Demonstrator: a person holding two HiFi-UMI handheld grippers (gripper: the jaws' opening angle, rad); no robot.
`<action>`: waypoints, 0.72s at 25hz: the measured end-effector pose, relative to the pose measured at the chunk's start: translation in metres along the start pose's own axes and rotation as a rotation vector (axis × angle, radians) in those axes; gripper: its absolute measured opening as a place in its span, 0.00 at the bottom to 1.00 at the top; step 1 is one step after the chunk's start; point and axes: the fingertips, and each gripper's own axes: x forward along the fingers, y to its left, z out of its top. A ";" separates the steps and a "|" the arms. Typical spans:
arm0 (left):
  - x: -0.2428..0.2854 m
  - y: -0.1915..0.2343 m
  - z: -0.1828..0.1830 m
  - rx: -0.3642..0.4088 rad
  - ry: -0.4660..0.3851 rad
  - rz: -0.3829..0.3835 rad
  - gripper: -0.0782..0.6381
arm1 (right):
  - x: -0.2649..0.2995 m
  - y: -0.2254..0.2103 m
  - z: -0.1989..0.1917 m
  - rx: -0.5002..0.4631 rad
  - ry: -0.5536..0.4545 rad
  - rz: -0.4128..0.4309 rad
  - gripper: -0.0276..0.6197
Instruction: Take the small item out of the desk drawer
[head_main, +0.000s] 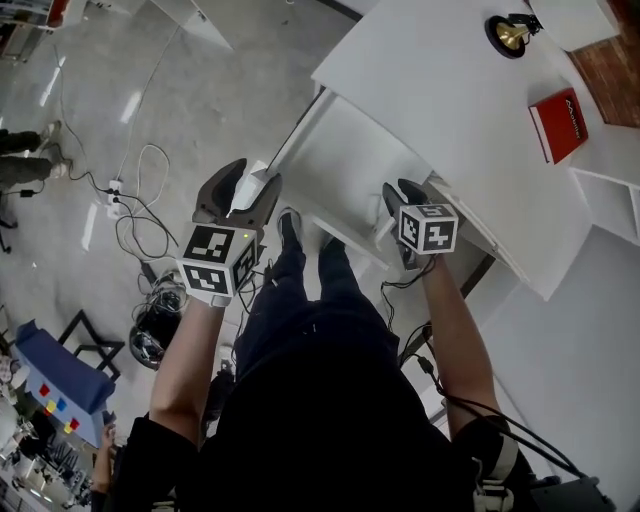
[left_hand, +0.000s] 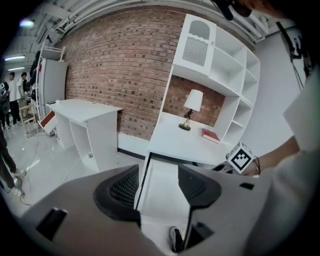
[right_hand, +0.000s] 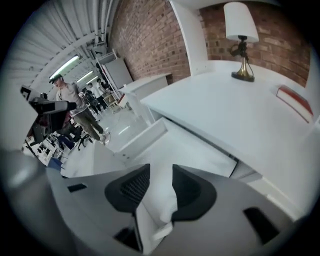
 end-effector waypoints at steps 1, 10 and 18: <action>0.001 0.001 -0.003 -0.005 0.005 0.002 0.43 | 0.008 -0.001 -0.009 0.005 0.034 0.007 0.26; 0.008 0.017 -0.033 -0.047 0.053 0.022 0.43 | 0.063 -0.011 -0.062 -0.029 0.290 0.006 0.27; 0.006 0.029 -0.048 -0.081 0.067 0.040 0.43 | 0.094 -0.020 -0.105 -0.071 0.527 -0.005 0.29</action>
